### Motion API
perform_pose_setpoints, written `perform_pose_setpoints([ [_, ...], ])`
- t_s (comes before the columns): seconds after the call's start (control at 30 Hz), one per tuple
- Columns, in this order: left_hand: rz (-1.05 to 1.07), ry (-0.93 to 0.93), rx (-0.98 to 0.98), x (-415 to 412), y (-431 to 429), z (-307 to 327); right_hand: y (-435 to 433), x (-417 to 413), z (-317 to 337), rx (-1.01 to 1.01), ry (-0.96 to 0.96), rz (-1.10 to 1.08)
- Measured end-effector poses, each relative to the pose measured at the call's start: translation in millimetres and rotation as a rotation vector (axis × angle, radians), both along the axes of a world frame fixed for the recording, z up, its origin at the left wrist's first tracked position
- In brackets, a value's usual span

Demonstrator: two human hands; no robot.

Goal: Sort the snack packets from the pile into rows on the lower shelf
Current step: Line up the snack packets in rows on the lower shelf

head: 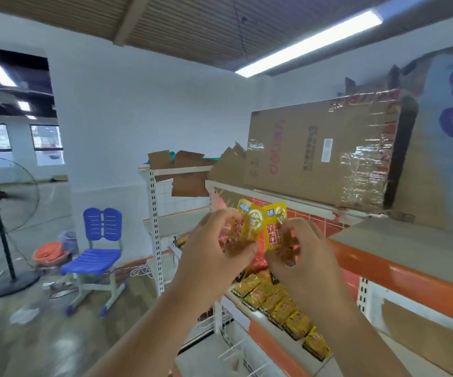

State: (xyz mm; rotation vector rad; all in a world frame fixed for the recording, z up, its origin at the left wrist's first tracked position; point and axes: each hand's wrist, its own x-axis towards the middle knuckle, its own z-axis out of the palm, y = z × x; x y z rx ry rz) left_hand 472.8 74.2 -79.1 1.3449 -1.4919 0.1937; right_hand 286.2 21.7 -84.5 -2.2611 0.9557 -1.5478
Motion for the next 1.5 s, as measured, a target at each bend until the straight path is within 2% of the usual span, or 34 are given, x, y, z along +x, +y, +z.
perform_pose_setpoints([
  [0.33,-0.011,0.007,0.212,34.3,-139.3,-51.1,-137.0,53.6,-72.5,0.269,-0.073,0.007],
  [0.67,-0.109,0.047,0.464,33.5,-239.2,-135.3,-198.8,35.2,-136.2,0.433,0.107,-0.178],
  [0.9,-0.235,-0.053,0.694,33.1,-307.0,-198.3,-220.0,33.5,-199.8,0.633,0.240,-0.394],
  [1.1,-0.322,-0.272,0.935,29.2,-346.7,-253.8,-229.7,61.2,-251.4,0.846,0.336,-0.588],
  [1.2,-0.359,-0.393,0.939,31.4,-359.8,-271.0,-234.0,82.2,-269.6,0.947,0.381,-0.690],
  [1.4,-0.459,-0.488,0.901,40.3,-373.6,-285.3,-240.0,106.6,-277.5,1.027,0.404,-0.859],
  [1.5,-0.462,-0.496,0.811,42.9,-379.3,-285.2,-242.8,115.7,-280.1,1.051,0.451,-0.925],
])
